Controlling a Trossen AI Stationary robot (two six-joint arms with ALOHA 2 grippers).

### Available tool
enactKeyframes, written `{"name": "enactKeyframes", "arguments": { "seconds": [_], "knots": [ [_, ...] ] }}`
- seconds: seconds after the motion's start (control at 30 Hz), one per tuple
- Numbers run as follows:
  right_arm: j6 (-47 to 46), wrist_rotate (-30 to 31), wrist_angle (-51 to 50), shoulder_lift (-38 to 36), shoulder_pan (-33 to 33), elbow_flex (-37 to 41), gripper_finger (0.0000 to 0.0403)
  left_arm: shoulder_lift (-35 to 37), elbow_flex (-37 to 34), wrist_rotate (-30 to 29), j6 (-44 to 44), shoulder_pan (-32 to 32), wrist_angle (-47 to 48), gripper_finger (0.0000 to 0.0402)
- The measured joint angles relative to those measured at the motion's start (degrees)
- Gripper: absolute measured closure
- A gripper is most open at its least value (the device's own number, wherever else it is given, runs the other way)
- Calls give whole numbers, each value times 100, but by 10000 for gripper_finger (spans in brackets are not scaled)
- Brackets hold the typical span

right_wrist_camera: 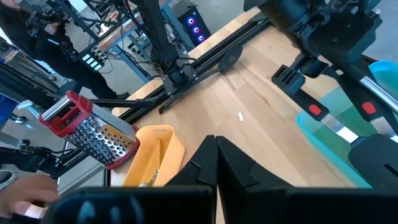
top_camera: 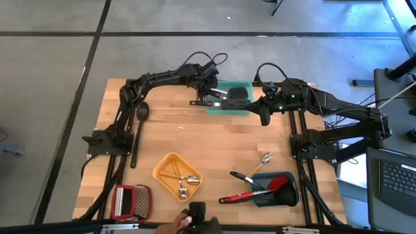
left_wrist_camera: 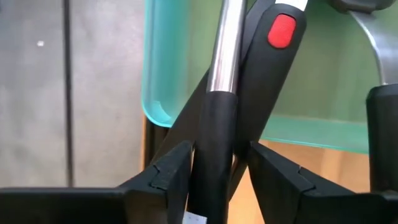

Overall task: Pick & Place Kitchen Items
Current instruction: Put the black spatula into the green bin

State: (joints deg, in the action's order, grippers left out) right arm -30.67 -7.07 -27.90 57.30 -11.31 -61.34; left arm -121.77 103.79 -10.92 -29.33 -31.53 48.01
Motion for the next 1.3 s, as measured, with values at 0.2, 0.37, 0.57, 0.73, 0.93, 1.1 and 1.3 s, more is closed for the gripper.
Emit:
{"name": "enactKeyframes", "arguments": {
  "seconds": [0.2,0.37,0.57,0.73,0.93,1.1,1.3],
  "knots": [
    [2,0,-2,0,0,0,402,2,297,-526,-48,74,-28,230],
    [2,-2,-4,0,0,0,402,4,798,-610,104,77,-23,216],
    [-27,-63,-4,0,0,0,402,18,1735,-587,536,179,220,214],
    [-48,-168,-22,0,0,0,402,23,2639,-576,1375,300,1001,219],
    [-23,-568,-27,0,12,0,402,101,3067,-281,3402,341,2819,222],
    [-17,-568,-143,0,17,-1,402,137,2756,133,4663,380,4297,223],
    [177,-623,-440,0,17,-2,402,381,1735,681,5541,736,4180,234]
  ]
}}
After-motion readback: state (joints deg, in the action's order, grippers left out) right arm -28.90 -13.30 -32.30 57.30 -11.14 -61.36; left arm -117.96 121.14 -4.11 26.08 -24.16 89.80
